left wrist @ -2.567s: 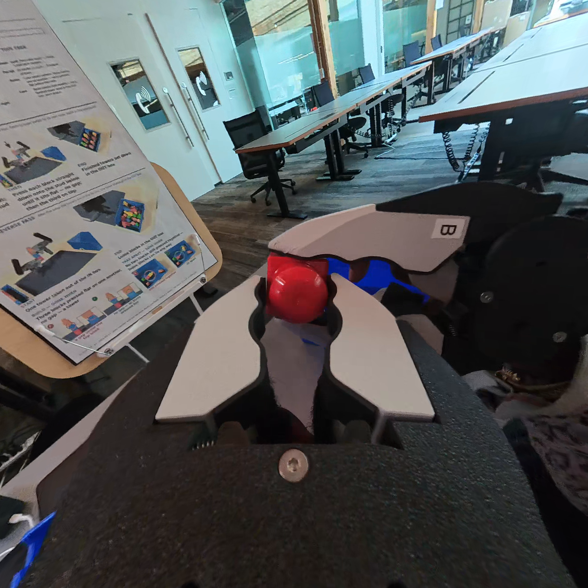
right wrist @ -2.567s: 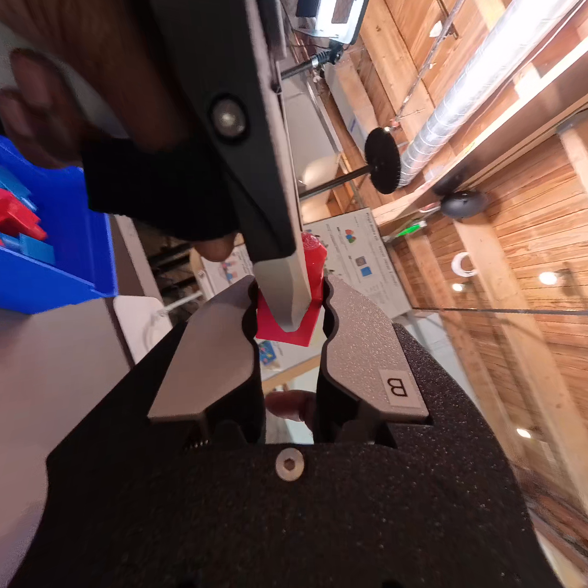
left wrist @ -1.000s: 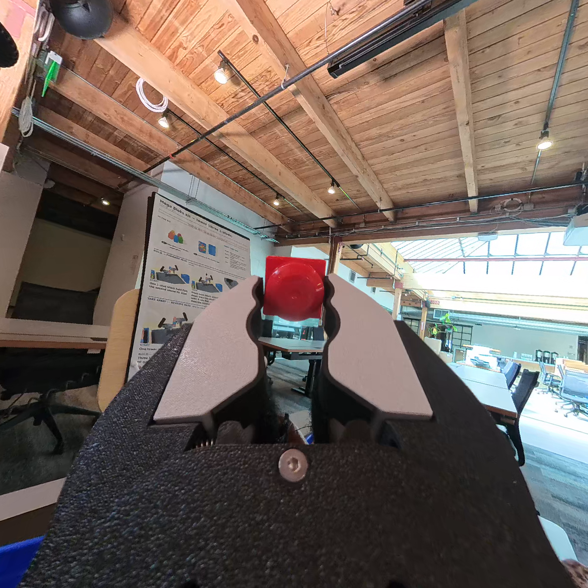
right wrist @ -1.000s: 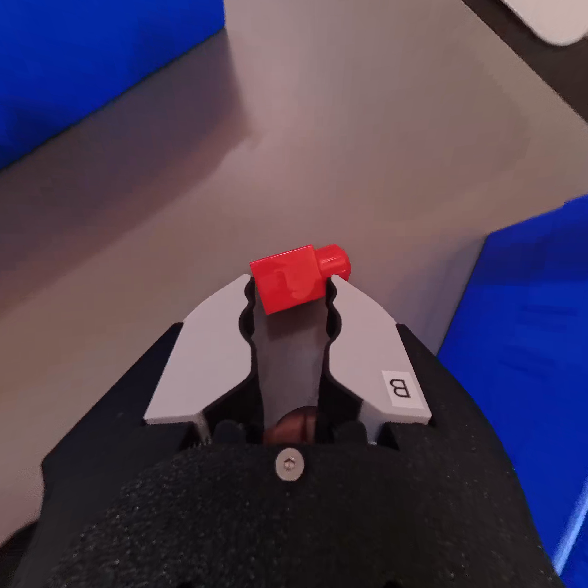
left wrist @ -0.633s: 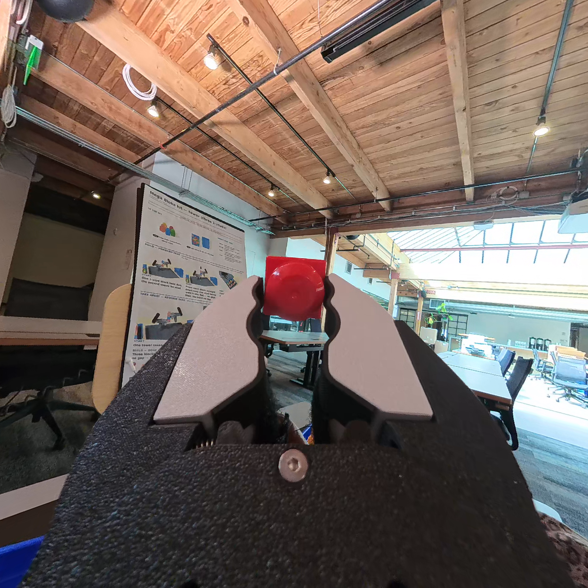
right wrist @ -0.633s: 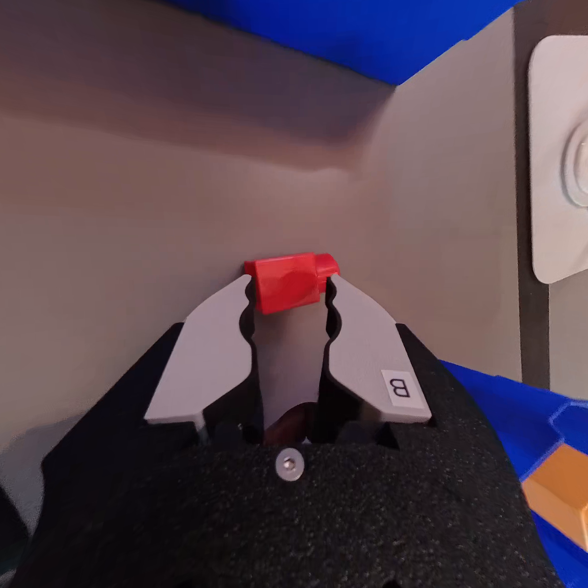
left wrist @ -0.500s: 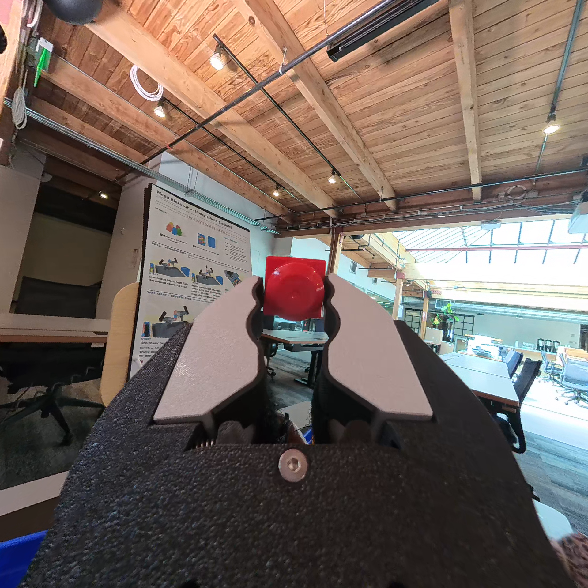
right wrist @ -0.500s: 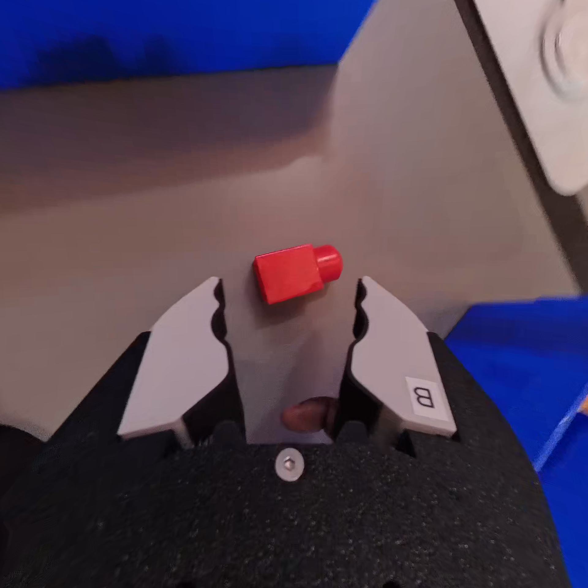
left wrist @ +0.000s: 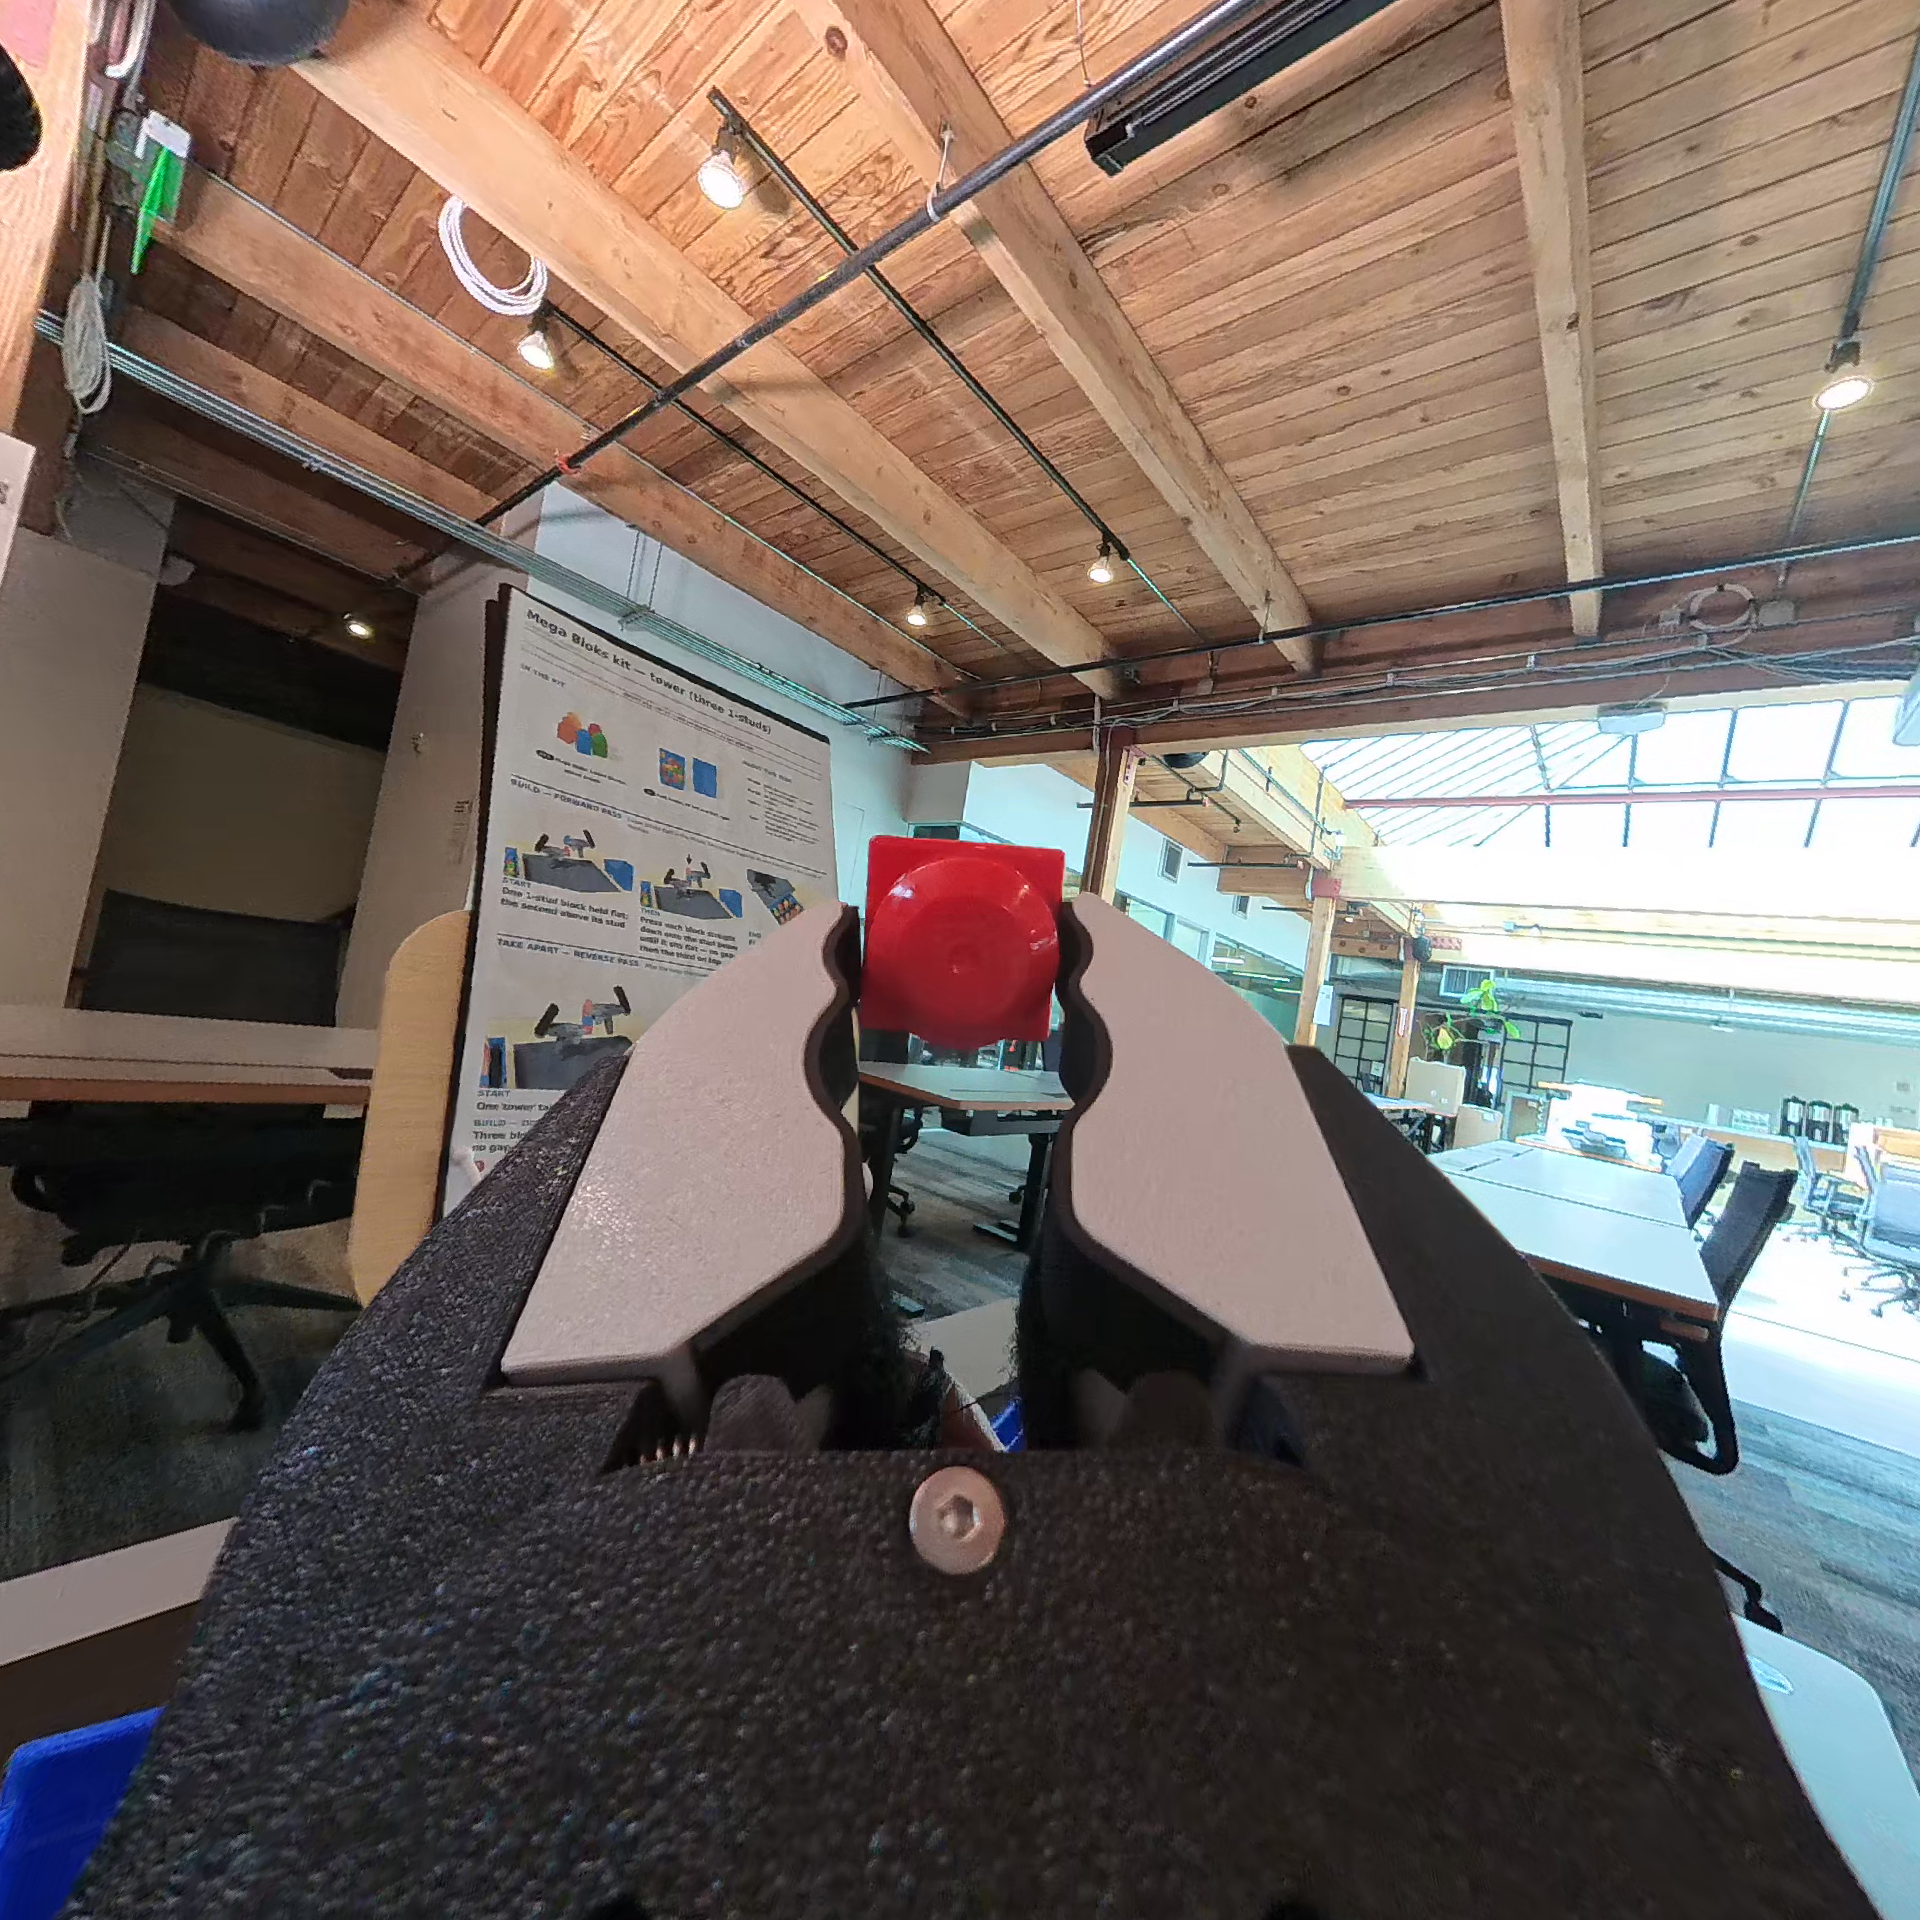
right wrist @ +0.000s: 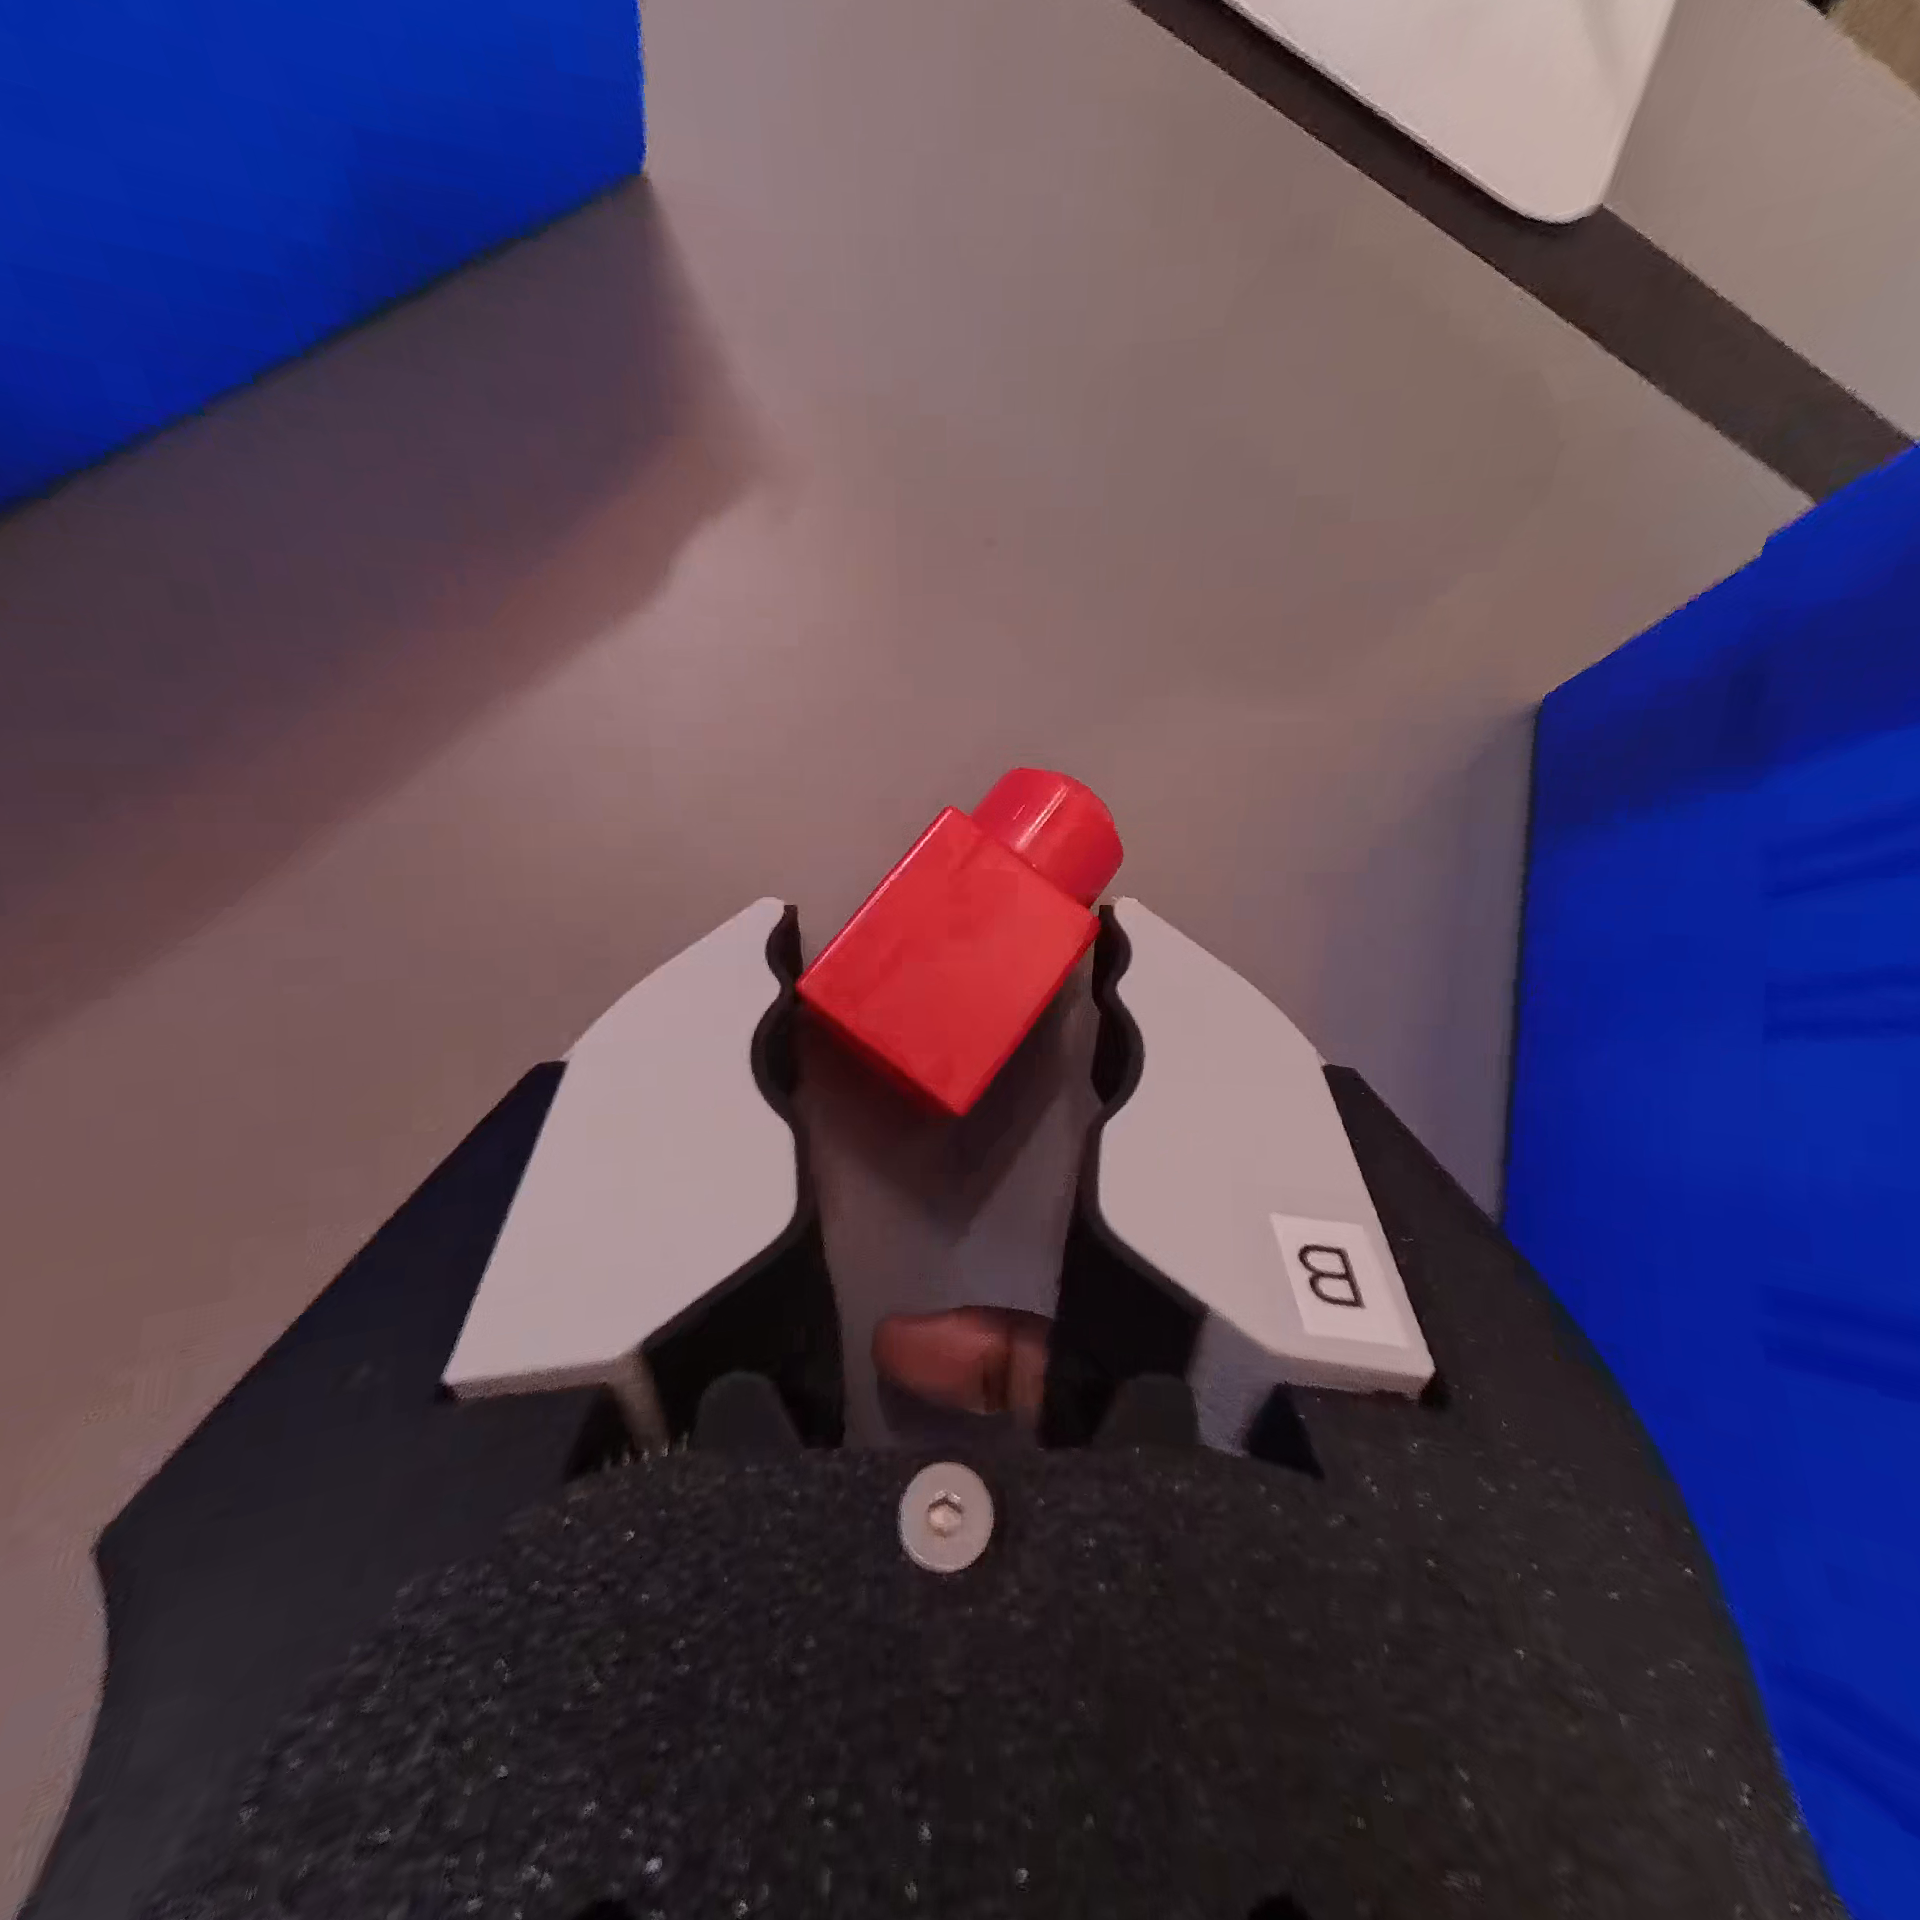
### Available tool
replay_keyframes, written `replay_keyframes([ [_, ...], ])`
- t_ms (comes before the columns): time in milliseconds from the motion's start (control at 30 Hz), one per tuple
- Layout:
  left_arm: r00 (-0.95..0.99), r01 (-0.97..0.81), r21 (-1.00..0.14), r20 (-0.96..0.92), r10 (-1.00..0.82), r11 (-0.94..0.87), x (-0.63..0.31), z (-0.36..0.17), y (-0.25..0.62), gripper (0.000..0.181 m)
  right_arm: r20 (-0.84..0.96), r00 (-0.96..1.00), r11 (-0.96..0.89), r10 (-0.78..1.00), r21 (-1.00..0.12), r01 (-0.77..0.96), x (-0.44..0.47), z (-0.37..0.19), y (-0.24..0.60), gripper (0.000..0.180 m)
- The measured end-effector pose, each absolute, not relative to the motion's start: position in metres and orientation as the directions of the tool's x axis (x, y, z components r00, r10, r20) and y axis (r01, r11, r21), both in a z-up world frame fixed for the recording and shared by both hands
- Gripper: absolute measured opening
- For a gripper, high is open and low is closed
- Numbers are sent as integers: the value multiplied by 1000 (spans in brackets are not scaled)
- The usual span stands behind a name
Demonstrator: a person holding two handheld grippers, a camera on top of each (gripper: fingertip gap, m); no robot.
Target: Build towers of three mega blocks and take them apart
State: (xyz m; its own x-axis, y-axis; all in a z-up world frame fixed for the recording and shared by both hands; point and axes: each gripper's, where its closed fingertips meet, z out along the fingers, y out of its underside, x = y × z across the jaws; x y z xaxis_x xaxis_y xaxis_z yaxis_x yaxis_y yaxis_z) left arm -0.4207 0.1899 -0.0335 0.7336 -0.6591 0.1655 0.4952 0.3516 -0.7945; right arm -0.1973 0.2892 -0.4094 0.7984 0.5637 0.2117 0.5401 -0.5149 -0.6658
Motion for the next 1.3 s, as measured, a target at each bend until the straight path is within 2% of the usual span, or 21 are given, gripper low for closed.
replay_keyframes([
  [100, 730, 507, -788, 177, -660, 349, -424, -34, 191, 35, 195, 545, -314, 815, -642, 699, -209, -411, 268, 53],
  [200, 720, 499, -800, 169, -673, 333, -420, -36, 192, 35, 211, 223, -51, 952, -609, 791, -214, -411, 237, 53],
  [267, 707, 470, -827, 146, -692, 307, -411, -40, 193, 35, 300, 156, 55, 941, -591, 805, -214, -406, 238, 53],
  [400, 610, 397, -898, 102, -786, 192, -380, -57, 195, 36, 460, 167, 267, 872, -733, 626, -240, -336, 235, 53],
  [500, 473, 359, -930, 103, -875, 85, -352, -70, 192, 35, 648, 156, 478, 745, -682, 553, -250, -265, 227, 52],
  [600, 296, 353, -935, 121, -948, -9, -329, -76, 182, 35, 735, 94, 616, 672, -625, 480, -258, -201, 204, 52],
  [700, 141, 333, -940, 129, -982, -76, -311, -82, 172, 35, 782, 75, 691, 619, -587, 421, -254, -147, 186, 52],
  [800, 62, 307, -944, 143, -988, -117, -300, -88, 168, 35, 801, 107, 727, 589, -583, 363, -241, -120, 166, 52],
  [867, 43, 249, -961, 138, -989, -123, -294, -98, 167, 35, 818, 88, 755, 568, -561, 340, -236, -123, 152, 52],
  [1067, -14, 188, -971, 148, -989, -148, -281, -111, 164, 36, 853, 13, 735, 521, -456, 502, -228, -144, 157, 52],
  [1200, 18, 164, -968, 195, -981, -189, -274, -115, 173, 35, 944, 5, 794, 329, -279, 540, -233, -138, 163, 52],
  [1300, 4, 157, -969, 196, -981, -193, -269, -114, 169, 36, 966, -19, 788, 256, -197, 583, -235, -138, 165, 52],
])
